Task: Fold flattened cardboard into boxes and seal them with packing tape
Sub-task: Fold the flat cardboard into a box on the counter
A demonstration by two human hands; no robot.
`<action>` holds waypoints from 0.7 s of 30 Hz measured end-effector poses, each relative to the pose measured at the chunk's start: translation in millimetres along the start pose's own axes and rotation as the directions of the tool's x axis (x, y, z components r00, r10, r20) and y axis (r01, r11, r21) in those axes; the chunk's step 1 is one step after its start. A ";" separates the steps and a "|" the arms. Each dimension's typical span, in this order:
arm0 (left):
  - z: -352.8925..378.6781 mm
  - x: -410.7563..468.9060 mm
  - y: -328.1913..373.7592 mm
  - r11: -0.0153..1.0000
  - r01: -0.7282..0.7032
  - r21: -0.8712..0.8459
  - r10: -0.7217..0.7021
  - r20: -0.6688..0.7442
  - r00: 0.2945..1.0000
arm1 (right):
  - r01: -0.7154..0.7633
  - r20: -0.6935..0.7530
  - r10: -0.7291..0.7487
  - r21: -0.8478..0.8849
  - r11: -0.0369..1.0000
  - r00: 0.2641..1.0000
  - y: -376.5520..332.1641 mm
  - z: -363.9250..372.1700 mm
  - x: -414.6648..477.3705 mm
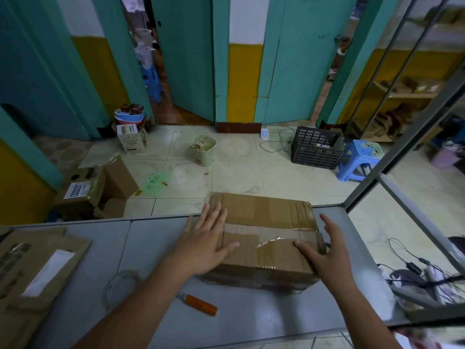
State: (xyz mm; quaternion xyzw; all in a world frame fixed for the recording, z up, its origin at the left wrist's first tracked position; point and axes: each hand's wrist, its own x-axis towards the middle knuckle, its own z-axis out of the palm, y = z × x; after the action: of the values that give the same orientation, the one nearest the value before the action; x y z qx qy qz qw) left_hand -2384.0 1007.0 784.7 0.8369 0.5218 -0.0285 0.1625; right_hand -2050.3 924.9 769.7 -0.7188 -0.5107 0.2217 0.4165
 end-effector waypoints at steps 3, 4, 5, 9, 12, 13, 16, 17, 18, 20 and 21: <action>4.9 0.0 10.1 0.998 0.055 -0.036 -0.055 -0.022 0.998 | 0.193 0.116 -0.176 -0.157 0.968 0.978 -4.8 0.9 3.5; 5.1 0.5 11.4 0.997 0.060 -0.058 -0.062 -0.029 0.998 | 0.195 0.173 -0.164 -0.180 0.964 0.971 -6.2 1.7 5.2; 5.5 0.7 12.3 0.995 0.059 -0.084 -0.062 -0.036 0.997 | 0.172 0.213 -0.130 -0.192 0.966 0.968 -7.2 2.1 7.3; 12.1 -3.4 14.7 0.981 0.026 -0.191 -0.038 -0.062 0.997 | 0.131 0.236 -0.088 -0.175 0.976 0.968 -8.7 -0.3 23.7; 17.6 -9.5 17.8 0.979 0.016 -0.201 -0.033 -0.083 0.996 | 0.143 0.263 -0.096 -0.163 0.976 0.960 -10.5 -4.8 40.6; 19.1 -11.5 19.5 0.979 0.018 -0.204 -0.037 -0.093 0.995 | 0.148 0.278 -0.097 -0.170 0.974 0.956 -11.6 -5.9 45.0; 22.3 -17.3 23.7 0.980 0.037 -0.198 -0.061 -0.117 0.991 | 0.169 0.309 -0.097 -0.213 0.962 0.946 -16.5 -6.5 49.9; 21.9 -18.3 23.5 0.982 0.041 -0.185 -0.065 -0.125 0.990 | 0.181 0.307 -0.101 -0.247 0.952 0.947 -18.1 -5.9 49.4; 19.9 -18.9 21.9 0.983 0.040 -0.178 -0.065 -0.136 0.989 | 0.195 0.301 -0.103 -0.293 0.936 0.948 -20.0 -4.8 48.2; 11.8 -18.6 15.6 0.983 0.029 -0.183 -0.060 -0.166 0.984 | 0.202 0.284 -0.090 -0.394 0.897 0.954 -27.4 -1.0 44.9; 6.8 -18.3 11.4 0.984 0.020 -0.176 -0.053 -0.187 0.981 | 0.202 0.271 -0.090 -0.422 0.884 0.959 -33.5 2.4 42.8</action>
State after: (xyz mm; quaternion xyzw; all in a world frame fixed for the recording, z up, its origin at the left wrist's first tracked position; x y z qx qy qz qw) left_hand -2381.4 984.5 785.0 0.8088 0.5507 0.0943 0.1835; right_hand -2054.2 969.5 800.6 -0.7214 -0.6478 0.1533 0.1909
